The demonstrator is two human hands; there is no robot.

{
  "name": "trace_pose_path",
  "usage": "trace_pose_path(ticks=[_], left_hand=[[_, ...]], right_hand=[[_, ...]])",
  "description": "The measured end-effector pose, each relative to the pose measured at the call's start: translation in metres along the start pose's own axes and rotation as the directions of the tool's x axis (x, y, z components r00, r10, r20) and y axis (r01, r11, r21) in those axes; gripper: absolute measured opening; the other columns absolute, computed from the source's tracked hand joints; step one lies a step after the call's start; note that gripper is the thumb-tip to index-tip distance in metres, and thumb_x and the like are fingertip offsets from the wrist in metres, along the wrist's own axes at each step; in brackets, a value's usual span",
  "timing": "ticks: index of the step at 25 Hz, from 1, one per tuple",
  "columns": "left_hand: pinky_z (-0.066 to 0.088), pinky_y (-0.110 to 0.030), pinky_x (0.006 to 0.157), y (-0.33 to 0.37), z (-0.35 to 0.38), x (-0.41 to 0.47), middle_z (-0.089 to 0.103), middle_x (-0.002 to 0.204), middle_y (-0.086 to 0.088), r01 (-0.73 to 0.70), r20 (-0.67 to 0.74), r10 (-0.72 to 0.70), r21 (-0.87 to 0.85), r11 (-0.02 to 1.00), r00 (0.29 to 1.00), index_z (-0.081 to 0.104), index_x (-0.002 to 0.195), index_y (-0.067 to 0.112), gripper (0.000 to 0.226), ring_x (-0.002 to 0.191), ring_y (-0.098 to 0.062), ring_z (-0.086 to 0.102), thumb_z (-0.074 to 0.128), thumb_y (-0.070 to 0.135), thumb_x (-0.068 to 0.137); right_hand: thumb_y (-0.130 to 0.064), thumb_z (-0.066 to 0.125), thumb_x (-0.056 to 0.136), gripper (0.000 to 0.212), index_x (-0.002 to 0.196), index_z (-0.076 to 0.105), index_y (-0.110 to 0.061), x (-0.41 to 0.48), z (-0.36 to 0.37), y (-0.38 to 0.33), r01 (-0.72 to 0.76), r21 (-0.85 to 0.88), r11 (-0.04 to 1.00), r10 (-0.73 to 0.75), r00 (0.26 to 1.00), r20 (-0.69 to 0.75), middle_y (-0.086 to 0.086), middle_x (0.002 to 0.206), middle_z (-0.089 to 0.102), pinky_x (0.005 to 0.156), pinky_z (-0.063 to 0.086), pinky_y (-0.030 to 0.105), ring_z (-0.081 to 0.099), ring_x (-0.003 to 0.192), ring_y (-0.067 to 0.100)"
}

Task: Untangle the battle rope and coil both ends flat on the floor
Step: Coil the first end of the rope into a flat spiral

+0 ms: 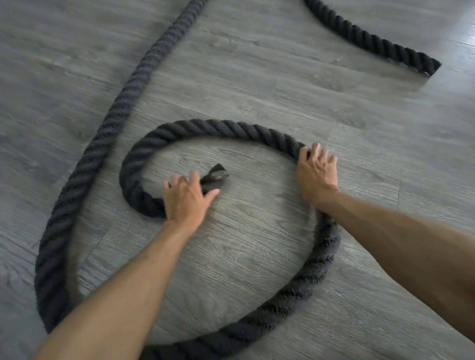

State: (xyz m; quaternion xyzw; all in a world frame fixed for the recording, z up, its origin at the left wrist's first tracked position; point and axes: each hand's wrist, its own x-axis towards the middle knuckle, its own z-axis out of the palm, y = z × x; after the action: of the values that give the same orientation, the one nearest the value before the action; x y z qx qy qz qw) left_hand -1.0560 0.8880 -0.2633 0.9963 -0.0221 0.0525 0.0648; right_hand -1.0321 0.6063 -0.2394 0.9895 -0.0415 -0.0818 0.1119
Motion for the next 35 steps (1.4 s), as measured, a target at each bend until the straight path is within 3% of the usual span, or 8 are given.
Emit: trace_pose_path(ticks=[5, 8, 11, 15, 18, 23, 30, 35], left_hand=[[0.028, -0.063, 0.108, -0.107, -0.028, 0.023, 0.064, 0.103, -0.017, -0.008, 0.058, -0.001, 0.155, 0.988, 0.998, 0.059, 0.095, 0.007, 0.063, 0.110, -0.035, 0.055, 0.067, 0.066, 0.072], [0.050, -0.046, 0.075, -0.094, -0.032, 0.027, 0.067, 0.072, -0.015, -0.006, -0.029, 0.004, -0.059, 0.998, 1.000, 0.057, 0.085, 0.007, 0.066, 0.069, -0.033, 0.066, 0.054, 0.072, 0.077], [0.039, -0.035, 0.060, -0.040, -0.025, 0.027, 0.067, 0.077, -0.013, 0.100, 0.014, -0.099, -0.122, 0.988, 0.995, 0.053, 0.085, 0.012, 0.058, 0.074, -0.034, 0.066, 0.059, 0.069, 0.082], [0.037, -0.034, 0.065, 0.012, -0.008, 0.030, 0.068, 0.086, -0.010, 0.233, 0.133, -0.211, -0.180, 0.956, 0.968, 0.054, 0.092, 0.011, 0.055, 0.084, -0.032, 0.066, 0.058, 0.066, 0.085], [0.041, -0.035, 0.068, 0.023, -0.005, 0.032, 0.070, 0.091, -0.011, 0.223, 0.142, -0.203, -0.140, 0.965, 0.969, 0.059, 0.098, 0.009, 0.057, 0.087, -0.032, 0.067, 0.056, 0.065, 0.088], [0.044, -0.036, 0.067, 0.020, -0.006, 0.031, 0.070, 0.089, -0.013, 0.161, 0.112, -0.153, -0.061, 0.985, 0.982, 0.062, 0.096, 0.008, 0.056, 0.084, -0.032, 0.067, 0.052, 0.063, 0.091], [0.046, -0.038, 0.073, -0.014, -0.025, 0.047, 0.070, 0.103, -0.019, 0.354, 0.181, -0.343, -0.033, 0.935, 0.922, 0.067, 0.097, 0.002, 0.055, 0.098, -0.037, 0.065, 0.052, 0.055, 0.094], [0.049, -0.041, 0.081, -0.015, -0.024, 0.055, 0.068, 0.112, -0.018, 0.414, 0.248, -0.394, -0.032, 0.910, 0.885, 0.066, 0.105, 0.003, 0.056, 0.108, -0.038, 0.062, 0.056, 0.056, 0.091]], right_hand=[[-0.014, 0.053, 0.092, 0.050, 0.136, 0.037, 0.000, -0.010, 0.005, 0.031, -0.014, -0.038, 0.999, 0.016, 0.999, 0.044, 0.022, 0.128, 0.041, 0.091, 0.045, 0.048, 0.050, 0.111, 0.038], [-0.013, 0.051, 0.095, 0.062, 0.148, 0.024, 0.001, -0.019, 0.007, 0.034, 0.018, -0.047, 0.999, -0.015, 0.998, 0.062, 0.024, 0.133, 0.039, 0.091, 0.047, 0.047, 0.050, 0.114, 0.039], [-0.017, 0.055, 0.095, 0.084, 0.157, 0.000, -0.004, -0.025, 0.000, 0.019, 0.021, -0.031, 0.999, -0.015, 0.983, 0.182, 0.026, 0.142, 0.032, 0.085, 0.048, 0.046, 0.051, 0.118, 0.040], [-0.031, 0.052, 0.098, 0.059, 0.144, 0.034, 0.002, -0.009, -0.011, 0.000, 0.005, -0.054, 0.999, 0.003, 0.988, 0.152, 0.024, 0.134, 0.042, 0.097, 0.047, 0.053, 0.049, 0.121, 0.040], [-0.050, 0.050, 0.101, 0.060, 0.129, 0.046, 0.003, 0.010, -0.017, -0.005, 0.020, 0.160, 0.987, -0.033, 0.996, 0.079, 0.020, 0.121, 0.055, 0.087, 0.049, 0.041, 0.058, 0.112, 0.034], [-0.019, 0.051, 0.104, 0.058, 0.152, 0.022, -0.007, 0.024, -0.026, -0.006, 0.051, 0.174, 0.983, -0.064, 0.995, 0.072, 0.013, 0.090, 0.063, 0.067, 0.046, 0.038, 0.062, 0.082, 0.029], [-0.012, 0.053, 0.097, 0.048, 0.140, 0.035, -0.001, 0.022, -0.028, -0.019, -0.042, 0.040, 0.998, 0.026, 0.941, 0.336, 0.025, 0.135, 0.050, 0.099, 0.050, 0.050, 0.049, 0.126, 0.040], [-0.005, 0.059, 0.093, 0.072, 0.152, 0.018, -0.009, 0.010, -0.019, -0.026, 0.028, 0.069, 0.997, -0.049, 0.941, 0.333, 0.025, 0.133, 0.040, 0.094, 0.052, 0.055, 0.049, 0.121, 0.045]])
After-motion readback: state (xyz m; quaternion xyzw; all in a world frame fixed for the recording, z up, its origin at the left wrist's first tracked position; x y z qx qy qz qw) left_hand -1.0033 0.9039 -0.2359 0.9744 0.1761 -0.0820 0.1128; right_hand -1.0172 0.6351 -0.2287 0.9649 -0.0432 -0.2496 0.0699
